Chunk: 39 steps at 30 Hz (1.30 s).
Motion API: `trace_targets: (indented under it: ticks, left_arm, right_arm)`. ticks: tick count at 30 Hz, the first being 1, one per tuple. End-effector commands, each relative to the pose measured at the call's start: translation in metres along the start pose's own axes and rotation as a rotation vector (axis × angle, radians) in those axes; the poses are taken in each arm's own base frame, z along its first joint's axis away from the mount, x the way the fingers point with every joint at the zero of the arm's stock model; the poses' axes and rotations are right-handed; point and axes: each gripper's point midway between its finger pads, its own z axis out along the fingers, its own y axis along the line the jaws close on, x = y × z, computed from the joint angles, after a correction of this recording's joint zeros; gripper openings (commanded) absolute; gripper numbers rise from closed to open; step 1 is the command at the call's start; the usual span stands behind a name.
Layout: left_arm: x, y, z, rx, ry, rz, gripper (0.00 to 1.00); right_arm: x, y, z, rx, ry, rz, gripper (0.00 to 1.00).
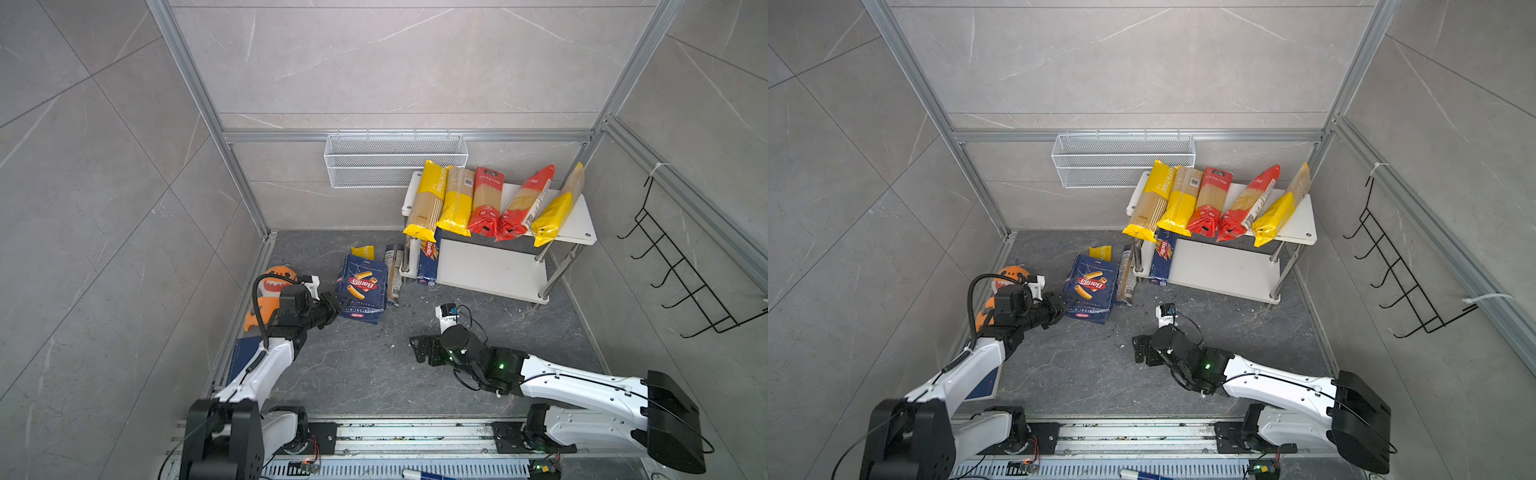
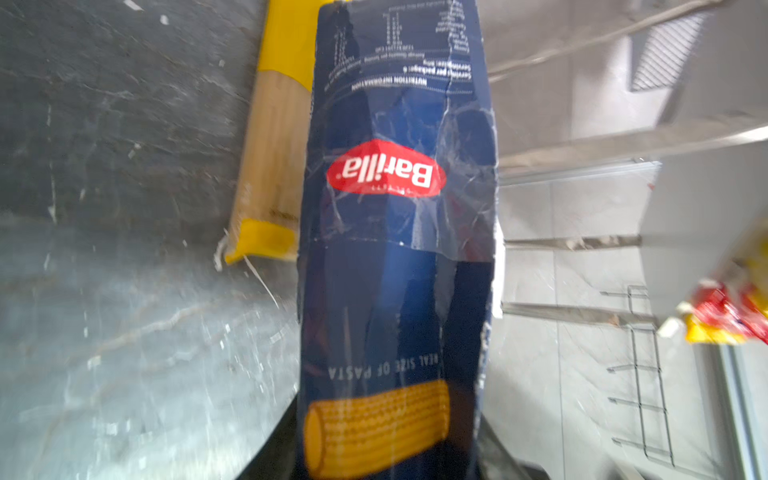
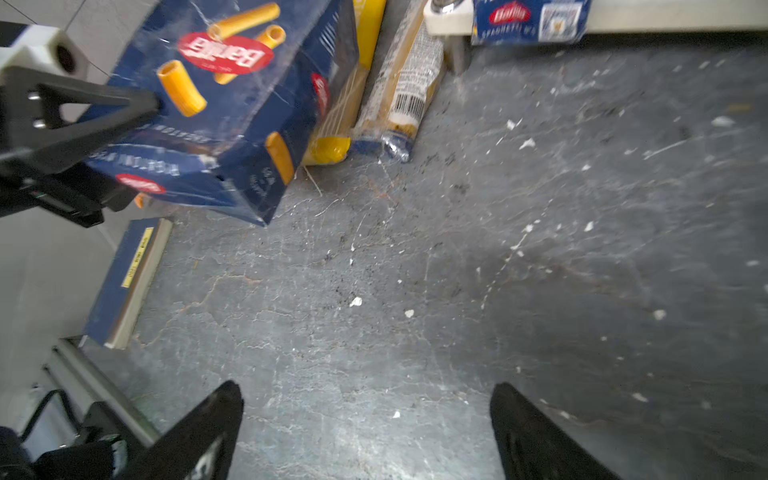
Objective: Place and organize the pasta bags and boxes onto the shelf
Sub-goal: 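Lift the rigatoni box and carry it toward the right gripper with the left gripper, then hold the rigatoni box with the left gripper while the right gripper reaches to grasp it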
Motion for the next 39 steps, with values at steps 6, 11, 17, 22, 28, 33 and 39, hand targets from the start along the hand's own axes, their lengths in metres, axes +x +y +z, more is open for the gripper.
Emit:
trace_targets:
  ticks: [6, 11, 17, 22, 28, 33, 39]
  left_arm:
    - [0.014, -0.066, -0.062, 0.198, -0.086, 0.140, 0.30]
    - [0.030, -0.064, -0.074, 0.220, -0.075, 0.114, 0.29]
    - [0.039, -0.070, -0.088, 0.228, -0.081, 0.116, 0.29]
    - [0.042, -0.072, -0.091, 0.250, -0.075, 0.098, 0.29]
    - [0.047, -0.072, -0.090, 0.285, -0.063, 0.070, 0.28]
    - [0.050, -0.079, -0.095, 0.314, -0.054, 0.064, 0.27]
    - [0.053, -0.088, -0.102, 0.349, -0.052, 0.058, 0.27]
  right_arm:
    - [-0.016, 0.050, 0.012, -0.481, 0.017, 0.273, 0.97]
    - [-0.016, 0.069, 0.020, -0.638, 0.050, 0.355, 0.99]
    - [-0.016, 0.075, 0.027, -0.711, 0.044, 0.384, 0.99]
    - [-0.018, 0.080, 0.029, -0.716, 0.054, 0.360, 0.99]
    - [-0.021, 0.088, 0.031, -0.729, 0.066, 0.338, 0.99]
    - [-0.026, 0.097, 0.037, -0.740, 0.078, 0.327, 0.99]
    - [-0.031, 0.109, 0.049, -0.767, 0.093, 0.338, 0.99]
